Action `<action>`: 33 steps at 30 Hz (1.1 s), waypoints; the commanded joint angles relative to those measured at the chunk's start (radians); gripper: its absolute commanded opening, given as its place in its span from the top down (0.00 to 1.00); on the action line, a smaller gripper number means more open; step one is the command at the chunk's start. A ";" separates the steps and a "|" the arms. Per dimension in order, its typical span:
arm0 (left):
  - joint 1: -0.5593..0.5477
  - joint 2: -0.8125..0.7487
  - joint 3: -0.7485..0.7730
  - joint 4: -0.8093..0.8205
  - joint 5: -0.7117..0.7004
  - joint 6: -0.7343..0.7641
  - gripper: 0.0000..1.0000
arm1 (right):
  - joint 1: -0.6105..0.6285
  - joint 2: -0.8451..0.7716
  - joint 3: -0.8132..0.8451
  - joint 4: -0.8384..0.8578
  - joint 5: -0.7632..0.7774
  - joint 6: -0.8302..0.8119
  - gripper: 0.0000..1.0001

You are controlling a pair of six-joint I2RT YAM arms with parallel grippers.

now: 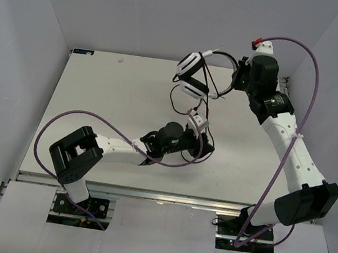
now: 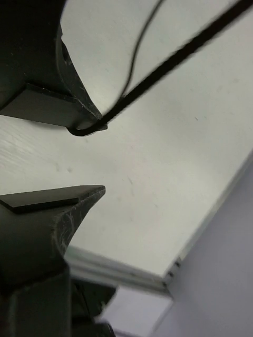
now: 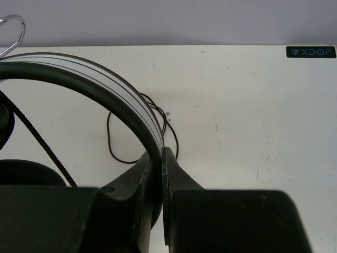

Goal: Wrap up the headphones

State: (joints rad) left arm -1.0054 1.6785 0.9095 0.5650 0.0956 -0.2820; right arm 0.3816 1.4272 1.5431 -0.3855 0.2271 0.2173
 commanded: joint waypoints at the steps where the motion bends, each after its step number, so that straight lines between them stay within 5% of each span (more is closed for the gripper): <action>1: -0.027 -0.009 -0.106 0.265 -0.235 0.336 0.42 | -0.034 -0.101 0.076 -0.006 -0.306 0.161 0.92; 6: -0.027 0.117 -0.066 0.363 -0.325 0.436 0.42 | -0.089 -0.154 0.055 -0.016 -0.484 0.206 0.92; 8: -0.027 0.170 -0.016 0.325 -0.308 0.448 0.52 | -0.129 -0.167 0.066 -0.016 -0.609 0.226 0.92; 12: -0.027 0.202 -0.044 0.334 -0.313 0.413 0.89 | -0.253 -0.161 0.108 -0.011 -0.820 0.249 0.92; 18: -0.005 0.076 -0.251 0.488 -0.245 0.338 0.96 | -0.417 -0.136 0.133 0.040 -1.095 0.177 0.92; 25: 0.174 -0.106 -0.382 0.480 0.140 0.186 1.00 | -0.418 -0.210 0.047 -0.021 -1.158 -0.290 0.92; 28: 0.286 -0.125 -0.326 0.389 0.315 0.142 1.00 | -0.392 -0.210 0.087 -0.207 -1.241 -0.543 0.92; 30: 0.377 -0.129 -0.257 0.291 0.438 0.094 1.00 | -0.318 -0.241 0.075 -0.333 -1.110 -0.796 0.92; 33: 0.471 -0.146 -0.124 0.044 0.630 0.051 1.00 | -0.208 -0.321 -0.099 -0.272 -0.841 -0.968 0.92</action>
State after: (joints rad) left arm -0.6433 1.5887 0.6398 0.9053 0.4017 -0.1330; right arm 0.0667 1.2116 1.5685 -0.6156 -0.8313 -0.3887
